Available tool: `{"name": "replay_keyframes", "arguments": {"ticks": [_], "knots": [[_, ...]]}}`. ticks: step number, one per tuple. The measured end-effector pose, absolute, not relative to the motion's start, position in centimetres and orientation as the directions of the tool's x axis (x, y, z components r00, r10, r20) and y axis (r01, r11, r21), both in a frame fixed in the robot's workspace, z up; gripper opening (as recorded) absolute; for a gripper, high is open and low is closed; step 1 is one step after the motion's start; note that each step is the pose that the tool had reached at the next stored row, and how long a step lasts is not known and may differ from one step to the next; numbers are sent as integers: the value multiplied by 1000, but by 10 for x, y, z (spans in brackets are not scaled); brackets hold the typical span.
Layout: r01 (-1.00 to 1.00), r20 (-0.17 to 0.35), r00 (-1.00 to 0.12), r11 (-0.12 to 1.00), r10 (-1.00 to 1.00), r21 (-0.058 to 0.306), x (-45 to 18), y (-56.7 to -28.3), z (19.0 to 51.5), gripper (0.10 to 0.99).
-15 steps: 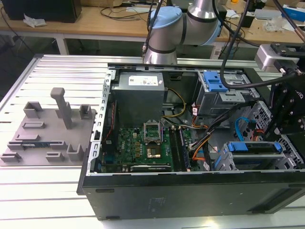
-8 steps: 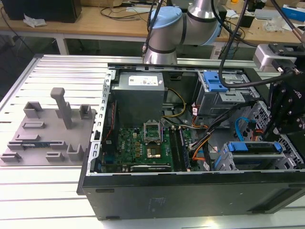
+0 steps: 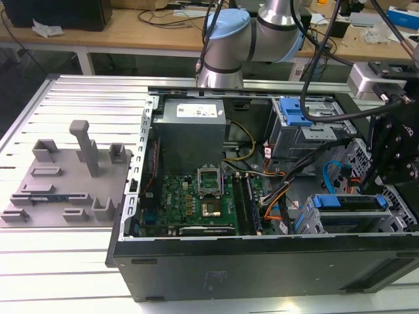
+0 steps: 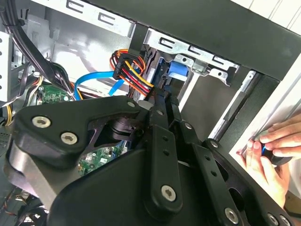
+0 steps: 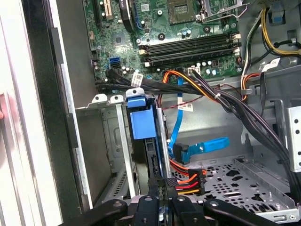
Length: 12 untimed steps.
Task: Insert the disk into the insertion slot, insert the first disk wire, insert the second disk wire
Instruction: 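Insert the first disk wire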
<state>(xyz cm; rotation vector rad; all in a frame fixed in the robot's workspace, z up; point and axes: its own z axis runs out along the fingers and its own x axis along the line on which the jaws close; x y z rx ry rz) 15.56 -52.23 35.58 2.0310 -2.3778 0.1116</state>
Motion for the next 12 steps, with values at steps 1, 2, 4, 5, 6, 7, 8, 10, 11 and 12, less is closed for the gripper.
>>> {"name": "replay_keyframes", "arguments": {"ticks": [1, 2, 4, 5, 6, 7, 8, 10, 11, 12], "knots": [[-987, 56, -157, 155, -986, -46, 156, -522, 356, 173], [-987, 56, -157, 155, -986, -46, 156, -522, 356, 173], [-987, 56, -157, 155, -986, -46, 156, -522, 355, 173], [-987, 56, -157, 155, -986, -46, 156, -522, 355, 173], [-987, 56, -157, 155, -986, -46, 156, -522, 355, 173], [-987, 56, -157, 155, -986, -46, 156, -522, 355, 173], [-987, 56, -157, 155, -986, -46, 156, -522, 354, 173], [-987, 56, -157, 155, -986, -46, 156, -522, 354, 173], [-987, 56, -157, 155, -986, -46, 156, -522, 353, 173], [-987, 56, -157, 155, -986, -46, 156, -522, 353, 173]]}}
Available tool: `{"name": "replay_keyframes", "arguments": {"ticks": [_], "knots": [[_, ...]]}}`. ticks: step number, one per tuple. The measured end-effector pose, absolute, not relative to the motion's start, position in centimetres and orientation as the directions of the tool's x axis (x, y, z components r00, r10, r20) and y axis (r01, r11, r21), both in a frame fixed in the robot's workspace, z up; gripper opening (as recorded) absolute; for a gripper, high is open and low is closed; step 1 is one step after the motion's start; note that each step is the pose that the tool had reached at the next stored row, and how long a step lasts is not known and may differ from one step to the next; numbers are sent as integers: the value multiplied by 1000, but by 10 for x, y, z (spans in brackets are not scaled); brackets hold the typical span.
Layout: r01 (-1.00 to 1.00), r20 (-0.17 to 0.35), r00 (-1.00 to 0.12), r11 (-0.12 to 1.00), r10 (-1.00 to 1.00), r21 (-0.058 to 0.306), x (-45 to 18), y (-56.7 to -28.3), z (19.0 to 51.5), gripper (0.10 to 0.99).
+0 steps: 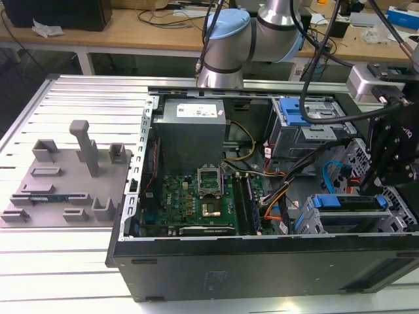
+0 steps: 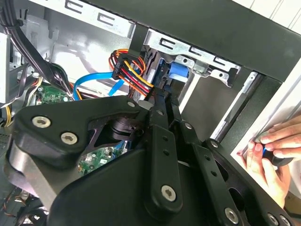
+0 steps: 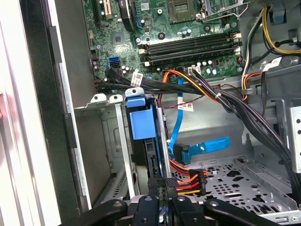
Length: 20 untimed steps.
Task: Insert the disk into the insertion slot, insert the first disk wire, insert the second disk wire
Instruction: 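Insert the first disk wire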
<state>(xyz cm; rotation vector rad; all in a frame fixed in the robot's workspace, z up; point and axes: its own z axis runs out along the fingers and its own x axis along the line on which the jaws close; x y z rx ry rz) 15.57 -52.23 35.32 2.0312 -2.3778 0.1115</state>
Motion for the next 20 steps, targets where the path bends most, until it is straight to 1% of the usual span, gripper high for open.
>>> {"name": "replay_keyframes", "arguments": {"ticks": [20], "knots": [[-989, 56, -141, 139, -988, -46, 156, -523, 351, 173]]}}
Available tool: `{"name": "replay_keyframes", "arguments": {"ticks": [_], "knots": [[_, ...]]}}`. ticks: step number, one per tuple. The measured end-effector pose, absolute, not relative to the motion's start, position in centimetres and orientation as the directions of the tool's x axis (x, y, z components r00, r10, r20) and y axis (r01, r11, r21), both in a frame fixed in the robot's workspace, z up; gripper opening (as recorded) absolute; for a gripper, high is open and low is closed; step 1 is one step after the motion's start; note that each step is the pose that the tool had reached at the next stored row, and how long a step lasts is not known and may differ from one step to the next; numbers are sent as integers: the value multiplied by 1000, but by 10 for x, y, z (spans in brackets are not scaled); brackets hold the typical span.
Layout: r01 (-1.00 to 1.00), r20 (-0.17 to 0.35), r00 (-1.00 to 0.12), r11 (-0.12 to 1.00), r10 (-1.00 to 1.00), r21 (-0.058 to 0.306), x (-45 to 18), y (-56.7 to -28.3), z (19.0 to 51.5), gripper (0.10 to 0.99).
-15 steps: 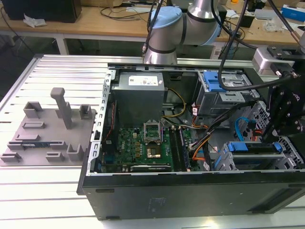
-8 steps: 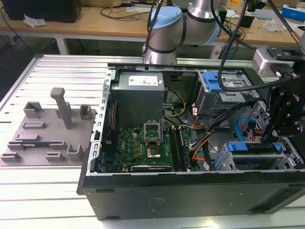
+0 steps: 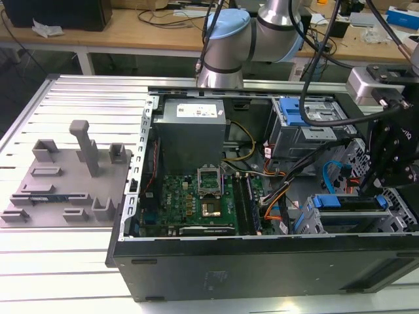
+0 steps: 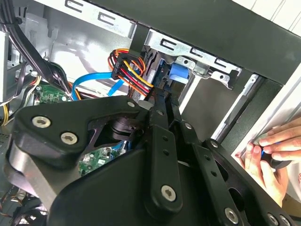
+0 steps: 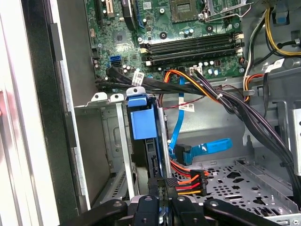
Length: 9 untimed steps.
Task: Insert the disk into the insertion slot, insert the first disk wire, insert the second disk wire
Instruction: 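Insert the first disk wire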
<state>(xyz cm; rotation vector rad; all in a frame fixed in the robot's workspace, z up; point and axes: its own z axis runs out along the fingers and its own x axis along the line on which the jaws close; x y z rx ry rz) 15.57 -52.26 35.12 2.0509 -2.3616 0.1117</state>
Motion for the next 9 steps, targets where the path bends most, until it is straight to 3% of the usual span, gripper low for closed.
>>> {"name": "replay_keyframes", "arguments": {"ticks": [9], "knots": [[-989, 56, -141, 139, -988, -46, 156, -523, 350, 173]]}}
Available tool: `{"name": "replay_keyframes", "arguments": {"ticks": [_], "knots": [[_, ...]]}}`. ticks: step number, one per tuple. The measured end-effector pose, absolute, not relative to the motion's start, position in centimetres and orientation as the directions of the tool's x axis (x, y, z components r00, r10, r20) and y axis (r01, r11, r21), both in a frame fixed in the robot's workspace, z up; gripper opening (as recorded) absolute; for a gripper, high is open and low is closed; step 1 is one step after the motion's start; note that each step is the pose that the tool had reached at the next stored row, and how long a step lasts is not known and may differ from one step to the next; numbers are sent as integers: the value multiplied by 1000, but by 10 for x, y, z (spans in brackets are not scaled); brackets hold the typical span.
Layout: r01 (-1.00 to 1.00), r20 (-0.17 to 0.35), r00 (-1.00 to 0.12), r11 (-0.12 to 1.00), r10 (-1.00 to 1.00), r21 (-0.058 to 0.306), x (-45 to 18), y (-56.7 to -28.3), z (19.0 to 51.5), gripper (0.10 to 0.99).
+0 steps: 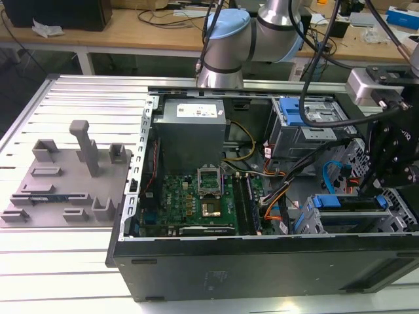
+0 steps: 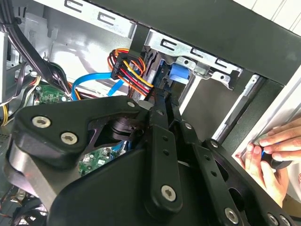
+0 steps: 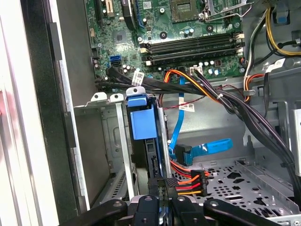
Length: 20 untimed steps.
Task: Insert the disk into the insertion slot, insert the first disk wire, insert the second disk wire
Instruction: 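Insert the first disk wire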
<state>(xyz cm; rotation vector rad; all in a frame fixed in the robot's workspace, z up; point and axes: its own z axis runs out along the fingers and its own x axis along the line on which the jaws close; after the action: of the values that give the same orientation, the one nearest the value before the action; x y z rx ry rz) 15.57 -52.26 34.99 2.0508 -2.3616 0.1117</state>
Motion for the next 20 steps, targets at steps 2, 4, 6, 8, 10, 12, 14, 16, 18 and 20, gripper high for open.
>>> {"name": "replay_keyframes", "arguments": {"ticks": [2, 4, 6, 8, 10, 12, 14, 16, 18, 20], "knots": [[-989, 56, -141, 139, -988, -46, 156, -523, 350, 173], [-989, 56, -141, 139, -988, -46, 156, -523, 349, 173], [-989, 56, -141, 139, -988, -46, 156, -523, 349, 173], [-989, 56, -141, 139, -988, -46, 156, -523, 348, 173], [-989, 56, -141, 139, -988, -46, 156, -523, 348, 173], [-989, 56, -141, 139, -988, -46, 156, -523, 348, 173], [-989, 56, -141, 139, -988, -46, 156, -523, 347, 173], [-989, 56, -141, 139, -988, -46, 156, -523, 347, 173], [-989, 56, -141, 139, -988, -46, 156, -523, 346, 173], [-989, 56, -141, 139, -988, -46, 156, -523, 346, 173]]}}
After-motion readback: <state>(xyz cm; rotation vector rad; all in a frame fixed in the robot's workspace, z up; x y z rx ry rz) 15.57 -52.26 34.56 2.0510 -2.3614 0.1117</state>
